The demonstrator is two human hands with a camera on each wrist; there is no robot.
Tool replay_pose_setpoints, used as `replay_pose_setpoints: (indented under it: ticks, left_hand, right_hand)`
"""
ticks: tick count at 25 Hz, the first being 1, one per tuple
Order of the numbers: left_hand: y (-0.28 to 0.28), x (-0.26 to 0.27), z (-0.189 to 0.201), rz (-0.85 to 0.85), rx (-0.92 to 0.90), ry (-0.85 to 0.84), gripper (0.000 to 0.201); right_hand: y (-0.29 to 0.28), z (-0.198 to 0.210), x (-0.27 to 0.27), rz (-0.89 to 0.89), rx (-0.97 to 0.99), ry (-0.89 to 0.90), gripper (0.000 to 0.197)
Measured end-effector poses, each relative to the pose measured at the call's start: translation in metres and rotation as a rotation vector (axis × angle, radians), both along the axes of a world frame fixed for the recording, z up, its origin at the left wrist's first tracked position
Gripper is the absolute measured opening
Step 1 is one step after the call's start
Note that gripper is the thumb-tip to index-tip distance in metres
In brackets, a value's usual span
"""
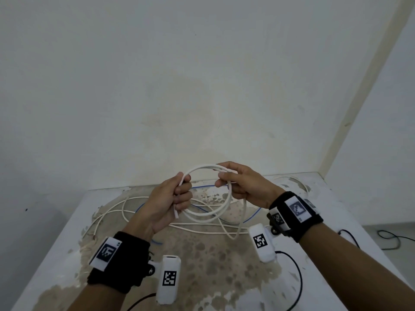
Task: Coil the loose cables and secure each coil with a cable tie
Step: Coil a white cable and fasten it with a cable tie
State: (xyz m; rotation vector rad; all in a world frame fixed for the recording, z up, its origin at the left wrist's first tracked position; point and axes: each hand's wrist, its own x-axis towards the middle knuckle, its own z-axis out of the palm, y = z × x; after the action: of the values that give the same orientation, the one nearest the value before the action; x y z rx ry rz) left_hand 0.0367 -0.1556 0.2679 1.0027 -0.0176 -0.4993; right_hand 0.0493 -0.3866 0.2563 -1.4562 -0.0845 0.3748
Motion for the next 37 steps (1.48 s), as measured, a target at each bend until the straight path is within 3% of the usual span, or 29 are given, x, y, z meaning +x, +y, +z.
replay_pose_setpoints:
  ticks: [3,7,10,15,18,20,23,27,31,33,37]
  left_hand:
    - [0.008,0.001,0.008,0.001,-0.044,0.014,0.027]
    - [0.048,0.017,0.019,0.186,-0.238,-0.02,0.031]
    - [0.075,0.029,0.021,0.327,-0.351,-0.05,0.029]
    - [0.086,0.041,0.03,0.6,-0.407,-0.165,0.033]
    - [0.075,0.044,0.03,0.654,-0.324,-0.187,0.032]
    - [0.053,0.04,0.02,0.581,-0.182,-0.19,0.03]
    - [0.024,0.029,0.002,0.435,0.044,-0.254,0.028]
    - [0.009,0.015,-0.004,0.208,0.205,-0.338,0.031]
    - [-0.004,-0.002,0.002,0.093,0.393,-0.421,0.041]
    - [-0.005,-0.006,0.006,-0.01,0.358,-0.385,0.041]
    - [0.003,-0.001,0.009,-0.24,-0.015,-0.059,0.031]
  right_hand:
    - [-0.007,-0.007,0.003,-0.018,0.006,-0.057,0.025]
    - [-0.036,-0.031,0.002,-0.09,-0.147,-0.167,0.018]
    - [-0.046,-0.041,0.004,-0.181,-0.371,-0.311,0.019]
    - [-0.019,-0.032,0.006,-0.124,-0.694,-0.57,0.023]
    - [-0.011,-0.025,0.007,-0.096,-0.907,-0.713,0.024]
    - [0.006,-0.011,0.001,0.074,-1.027,-0.773,0.024]
    - [0.037,0.017,-0.015,0.278,-0.996,-0.886,0.021]
    - [0.056,0.048,-0.026,0.314,-0.92,-1.082,0.021]
    - [0.054,0.052,-0.019,0.326,-0.78,-1.027,0.017]
    - [0.046,0.047,-0.013,0.253,-0.705,-0.915,0.014]
    - [0.024,0.036,-0.002,-0.01,-0.493,-0.656,0.016]
